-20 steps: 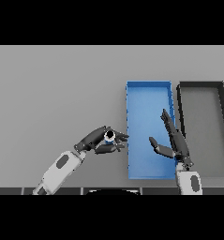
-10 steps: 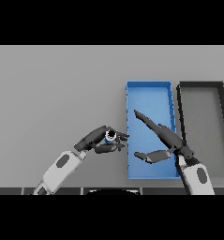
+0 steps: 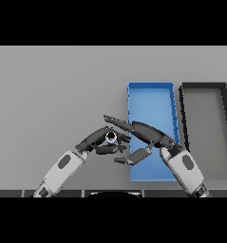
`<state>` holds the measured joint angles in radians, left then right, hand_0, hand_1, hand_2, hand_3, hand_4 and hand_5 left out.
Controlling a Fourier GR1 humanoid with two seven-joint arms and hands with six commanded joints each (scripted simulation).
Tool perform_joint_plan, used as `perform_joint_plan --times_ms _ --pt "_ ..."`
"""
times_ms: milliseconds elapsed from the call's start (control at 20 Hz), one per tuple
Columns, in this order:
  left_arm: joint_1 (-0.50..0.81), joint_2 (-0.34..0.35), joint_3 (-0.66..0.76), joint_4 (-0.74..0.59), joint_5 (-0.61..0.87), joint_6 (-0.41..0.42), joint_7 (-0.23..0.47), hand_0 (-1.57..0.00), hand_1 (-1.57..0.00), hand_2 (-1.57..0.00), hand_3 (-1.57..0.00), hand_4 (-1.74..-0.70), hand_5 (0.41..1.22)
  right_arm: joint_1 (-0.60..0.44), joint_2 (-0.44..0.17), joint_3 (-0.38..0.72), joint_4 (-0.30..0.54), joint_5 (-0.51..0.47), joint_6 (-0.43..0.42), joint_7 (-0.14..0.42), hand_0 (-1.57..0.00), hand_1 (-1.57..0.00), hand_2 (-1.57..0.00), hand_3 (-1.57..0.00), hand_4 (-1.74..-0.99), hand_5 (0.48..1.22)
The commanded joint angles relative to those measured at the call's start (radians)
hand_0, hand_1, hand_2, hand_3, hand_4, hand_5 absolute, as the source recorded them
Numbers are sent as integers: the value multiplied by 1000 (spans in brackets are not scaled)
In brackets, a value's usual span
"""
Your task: Pick up the blue pipe and place it into the blue bin.
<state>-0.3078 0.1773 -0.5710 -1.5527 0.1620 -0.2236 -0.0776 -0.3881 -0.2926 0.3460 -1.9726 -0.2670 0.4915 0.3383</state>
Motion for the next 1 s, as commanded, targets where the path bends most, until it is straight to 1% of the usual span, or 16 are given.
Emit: perform_joint_plan --times_ms 0,100,200,250,350,400,450,500,550,600,650,700,750,800,900,950 --pt "-8 2 10 7 9 -6 -2 -1571 -1571 -1571 -1484 -1731 1221 -9 16 16 14 3 7 3 1 1 1 1 -1251 535" --pt "-1 -1 1 7 16 -14 16 -1571 -1571 -1571 -1504 -1730 1221 -52 53 36 47 17 -2 28 1 1 1 1 -1233 528" --pt "-3 3 8 5 23 -23 5 -1571 -1571 -1571 -1517 -1731 1221 -80 66 36 77 11 4 43 1 1 1 1 -1225 515" --pt "-8 8 14 -1 30 -22 15 -1571 -1571 -1571 -1515 -1733 1221 -92 82 42 93 18 -1 51 1 1 1 1 -1222 512" --pt "-4 4 4 4 22 -26 19 -1571 -1571 -1571 -1501 -1727 1221 -124 100 42 141 21 12 52 1 -1 -23 1 -1225 511" --pt "-9 6 7 0 25 -30 25 -1571 -1571 -1571 -1450 -1723 1221 -149 106 35 167 15 21 56 1 -13 -42 1 -1231 512" --pt "-4 20 15 -10 51 -48 30 -1571 -1571 -1571 -1474 -1720 1221 -161 122 49 186 22 29 61 -14 -36 -68 -11 -1241 516" --pt "-4 20 16 -10 56 -54 27 -1571 -1567 -1571 -1395 -1717 1221 -156 129 58 193 21 43 44 -54 -83 -115 -43 -1268 519" --pt "-15 12 10 5 15 -42 -7 -1496 -1393 -1367 -1150 -1630 1221 -175 135 58 205 18 50 50 -138 -166 -193 -106 -1308 523" --pt "-29 35 2 1 -26 -25 25 -1236 -1120 -1093 -920 -1613 1221 -187 144 66 217 27 54 62 -278 -313 -329 -228 -1352 528" --pt "-34 46 -16 -6 -77 -11 52 -993 -895 -875 -736 -1587 1221 -191 143 67 214 17 68 55 -478 -500 -500 -375 -1390 538" --pt "-32 45 -13 -15 -85 -3 34 -879 -828 -796 -667 -1611 1221 -195 143 70 218 9 79 57 -697 -714 -714 -562 -1453 551" --pt "-29 40 -16 -12 -88 0 24 -895 -867 -845 -656 -1637 1221 -198 157 75 228 -8 78 71 -872 -886 -886 -701 -1503 573" --pt "-17 27 -11 -24 -64 -1 8 -1030 -1008 -990 -623 -1658 1192 -194 163 75 230 -33 81 80 -1012 -1023 -1023 -828 -1541 604" --pt "2 5 5 -22 -13 -5 -10 -1225 -1211 -1199 -525 -1688 1203 -194 182 74 230 -57 57 107 -1213 -1220 -1220 -1096 -1492 706" --pt "13 -3 4 -24 8 -13 -16 -1294 -1283 -1274 -533 -1698 1206 -190 192 73 233 -38 46 86 -1285 -1290 -1290 -1191 -1475 809"
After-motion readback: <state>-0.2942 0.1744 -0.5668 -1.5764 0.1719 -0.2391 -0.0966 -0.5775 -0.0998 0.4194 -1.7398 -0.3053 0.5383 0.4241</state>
